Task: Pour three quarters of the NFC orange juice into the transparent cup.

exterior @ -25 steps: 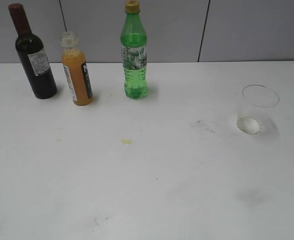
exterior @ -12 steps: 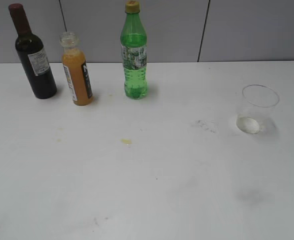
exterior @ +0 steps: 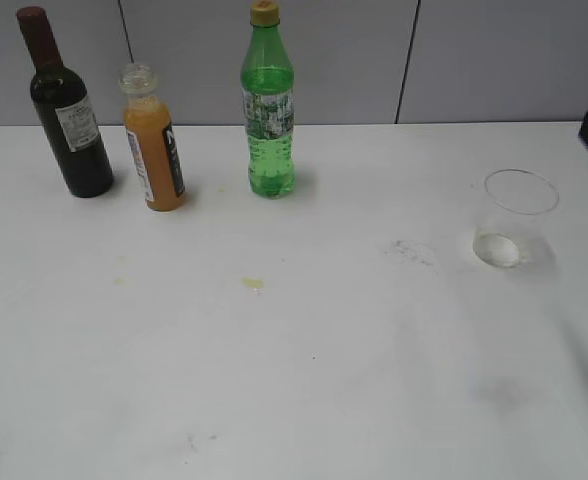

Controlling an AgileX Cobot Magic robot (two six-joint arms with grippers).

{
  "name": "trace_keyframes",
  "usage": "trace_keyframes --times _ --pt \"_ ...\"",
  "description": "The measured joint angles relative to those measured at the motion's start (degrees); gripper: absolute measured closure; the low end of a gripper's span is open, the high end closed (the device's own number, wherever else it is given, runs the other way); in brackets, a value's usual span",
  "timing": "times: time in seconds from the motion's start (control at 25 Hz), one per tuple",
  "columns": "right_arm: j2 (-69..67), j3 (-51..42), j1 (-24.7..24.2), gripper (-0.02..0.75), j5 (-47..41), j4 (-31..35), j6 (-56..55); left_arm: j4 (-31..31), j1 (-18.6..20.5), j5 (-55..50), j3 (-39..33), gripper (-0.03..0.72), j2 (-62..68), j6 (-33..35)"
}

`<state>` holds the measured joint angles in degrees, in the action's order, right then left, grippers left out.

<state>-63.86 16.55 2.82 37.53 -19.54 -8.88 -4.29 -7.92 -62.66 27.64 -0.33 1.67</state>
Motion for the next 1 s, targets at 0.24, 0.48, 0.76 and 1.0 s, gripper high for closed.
trace_keyframes --times 0.24,0.48,0.76,1.0 --pt "-13.06 -1.85 0.00 0.147 6.88 2.36 -0.28 0.00 0.00 0.00 0.00 0.449 0.00 0.00" --pt "-25.07 -1.88 0.00 0.112 14.85 5.71 -0.44 0.00 0.00 0.00 0.00 0.449 0.00 0.00" --pt "-36.80 -1.96 0.00 0.101 27.20 9.77 -0.44 0.00 0.00 0.00 0.00 0.449 0.00 0.00" --pt "-46.11 -1.36 0.00 0.100 31.32 11.09 1.91 0.00 0.00 0.00 0.00 0.449 0.00 0.00"
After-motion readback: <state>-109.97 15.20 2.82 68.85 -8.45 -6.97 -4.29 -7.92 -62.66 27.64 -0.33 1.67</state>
